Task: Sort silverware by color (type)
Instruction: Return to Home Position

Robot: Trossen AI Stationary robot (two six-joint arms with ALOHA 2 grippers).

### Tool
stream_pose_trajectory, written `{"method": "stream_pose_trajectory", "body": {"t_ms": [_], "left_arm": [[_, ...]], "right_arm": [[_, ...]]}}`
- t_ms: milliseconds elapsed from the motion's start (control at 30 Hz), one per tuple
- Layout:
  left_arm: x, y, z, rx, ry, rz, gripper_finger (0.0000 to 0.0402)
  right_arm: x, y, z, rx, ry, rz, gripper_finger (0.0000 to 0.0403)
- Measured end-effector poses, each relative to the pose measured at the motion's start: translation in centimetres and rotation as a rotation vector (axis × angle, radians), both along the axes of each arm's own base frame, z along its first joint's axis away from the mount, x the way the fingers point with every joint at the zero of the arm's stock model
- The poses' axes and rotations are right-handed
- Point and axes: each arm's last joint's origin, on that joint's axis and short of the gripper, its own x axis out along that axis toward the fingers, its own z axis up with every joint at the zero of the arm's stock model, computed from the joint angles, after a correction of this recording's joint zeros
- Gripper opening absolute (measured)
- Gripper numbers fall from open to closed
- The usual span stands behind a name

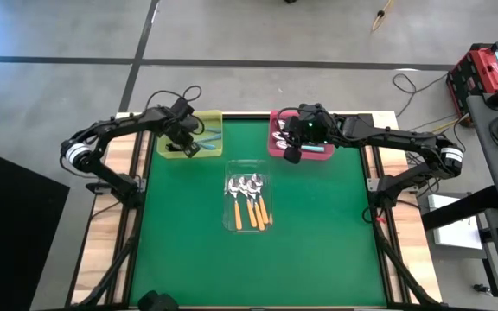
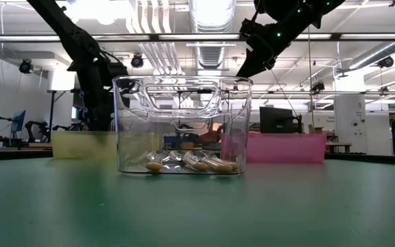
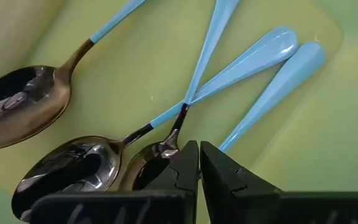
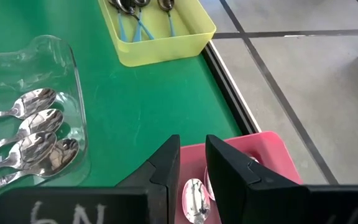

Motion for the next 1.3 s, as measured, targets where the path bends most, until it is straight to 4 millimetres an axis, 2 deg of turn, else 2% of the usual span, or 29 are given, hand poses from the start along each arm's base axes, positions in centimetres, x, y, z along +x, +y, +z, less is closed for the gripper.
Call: {"method": "stream_pose_trajectory", "body": {"t_ms": [433,700,1033,1300], "left_arm": [[0.3,0.4,-0.9,-0.008,0.008,0.025,0.0000],[0.3,1.1,-0.7,0.113,0.058,0.112,0.0000],[0.1,0.4,-0.7,0.037,0.052,-0.003,0.0000],[0.4,0.7,-1.9,0.014,0.072,-0.009,0.0000]], "right_arm": [[0.1,0.2,0.0,-0.002,0.001,0.008,0.0068],[0.1,0.2,0.0,-0.001,0.002,0.009,0.0068],[0.1,0.2,0.0,-0.001,0.004,0.009,0.0068],[0.1,0.2,0.0,-0.001,0.004,0.009,0.0068]]}}
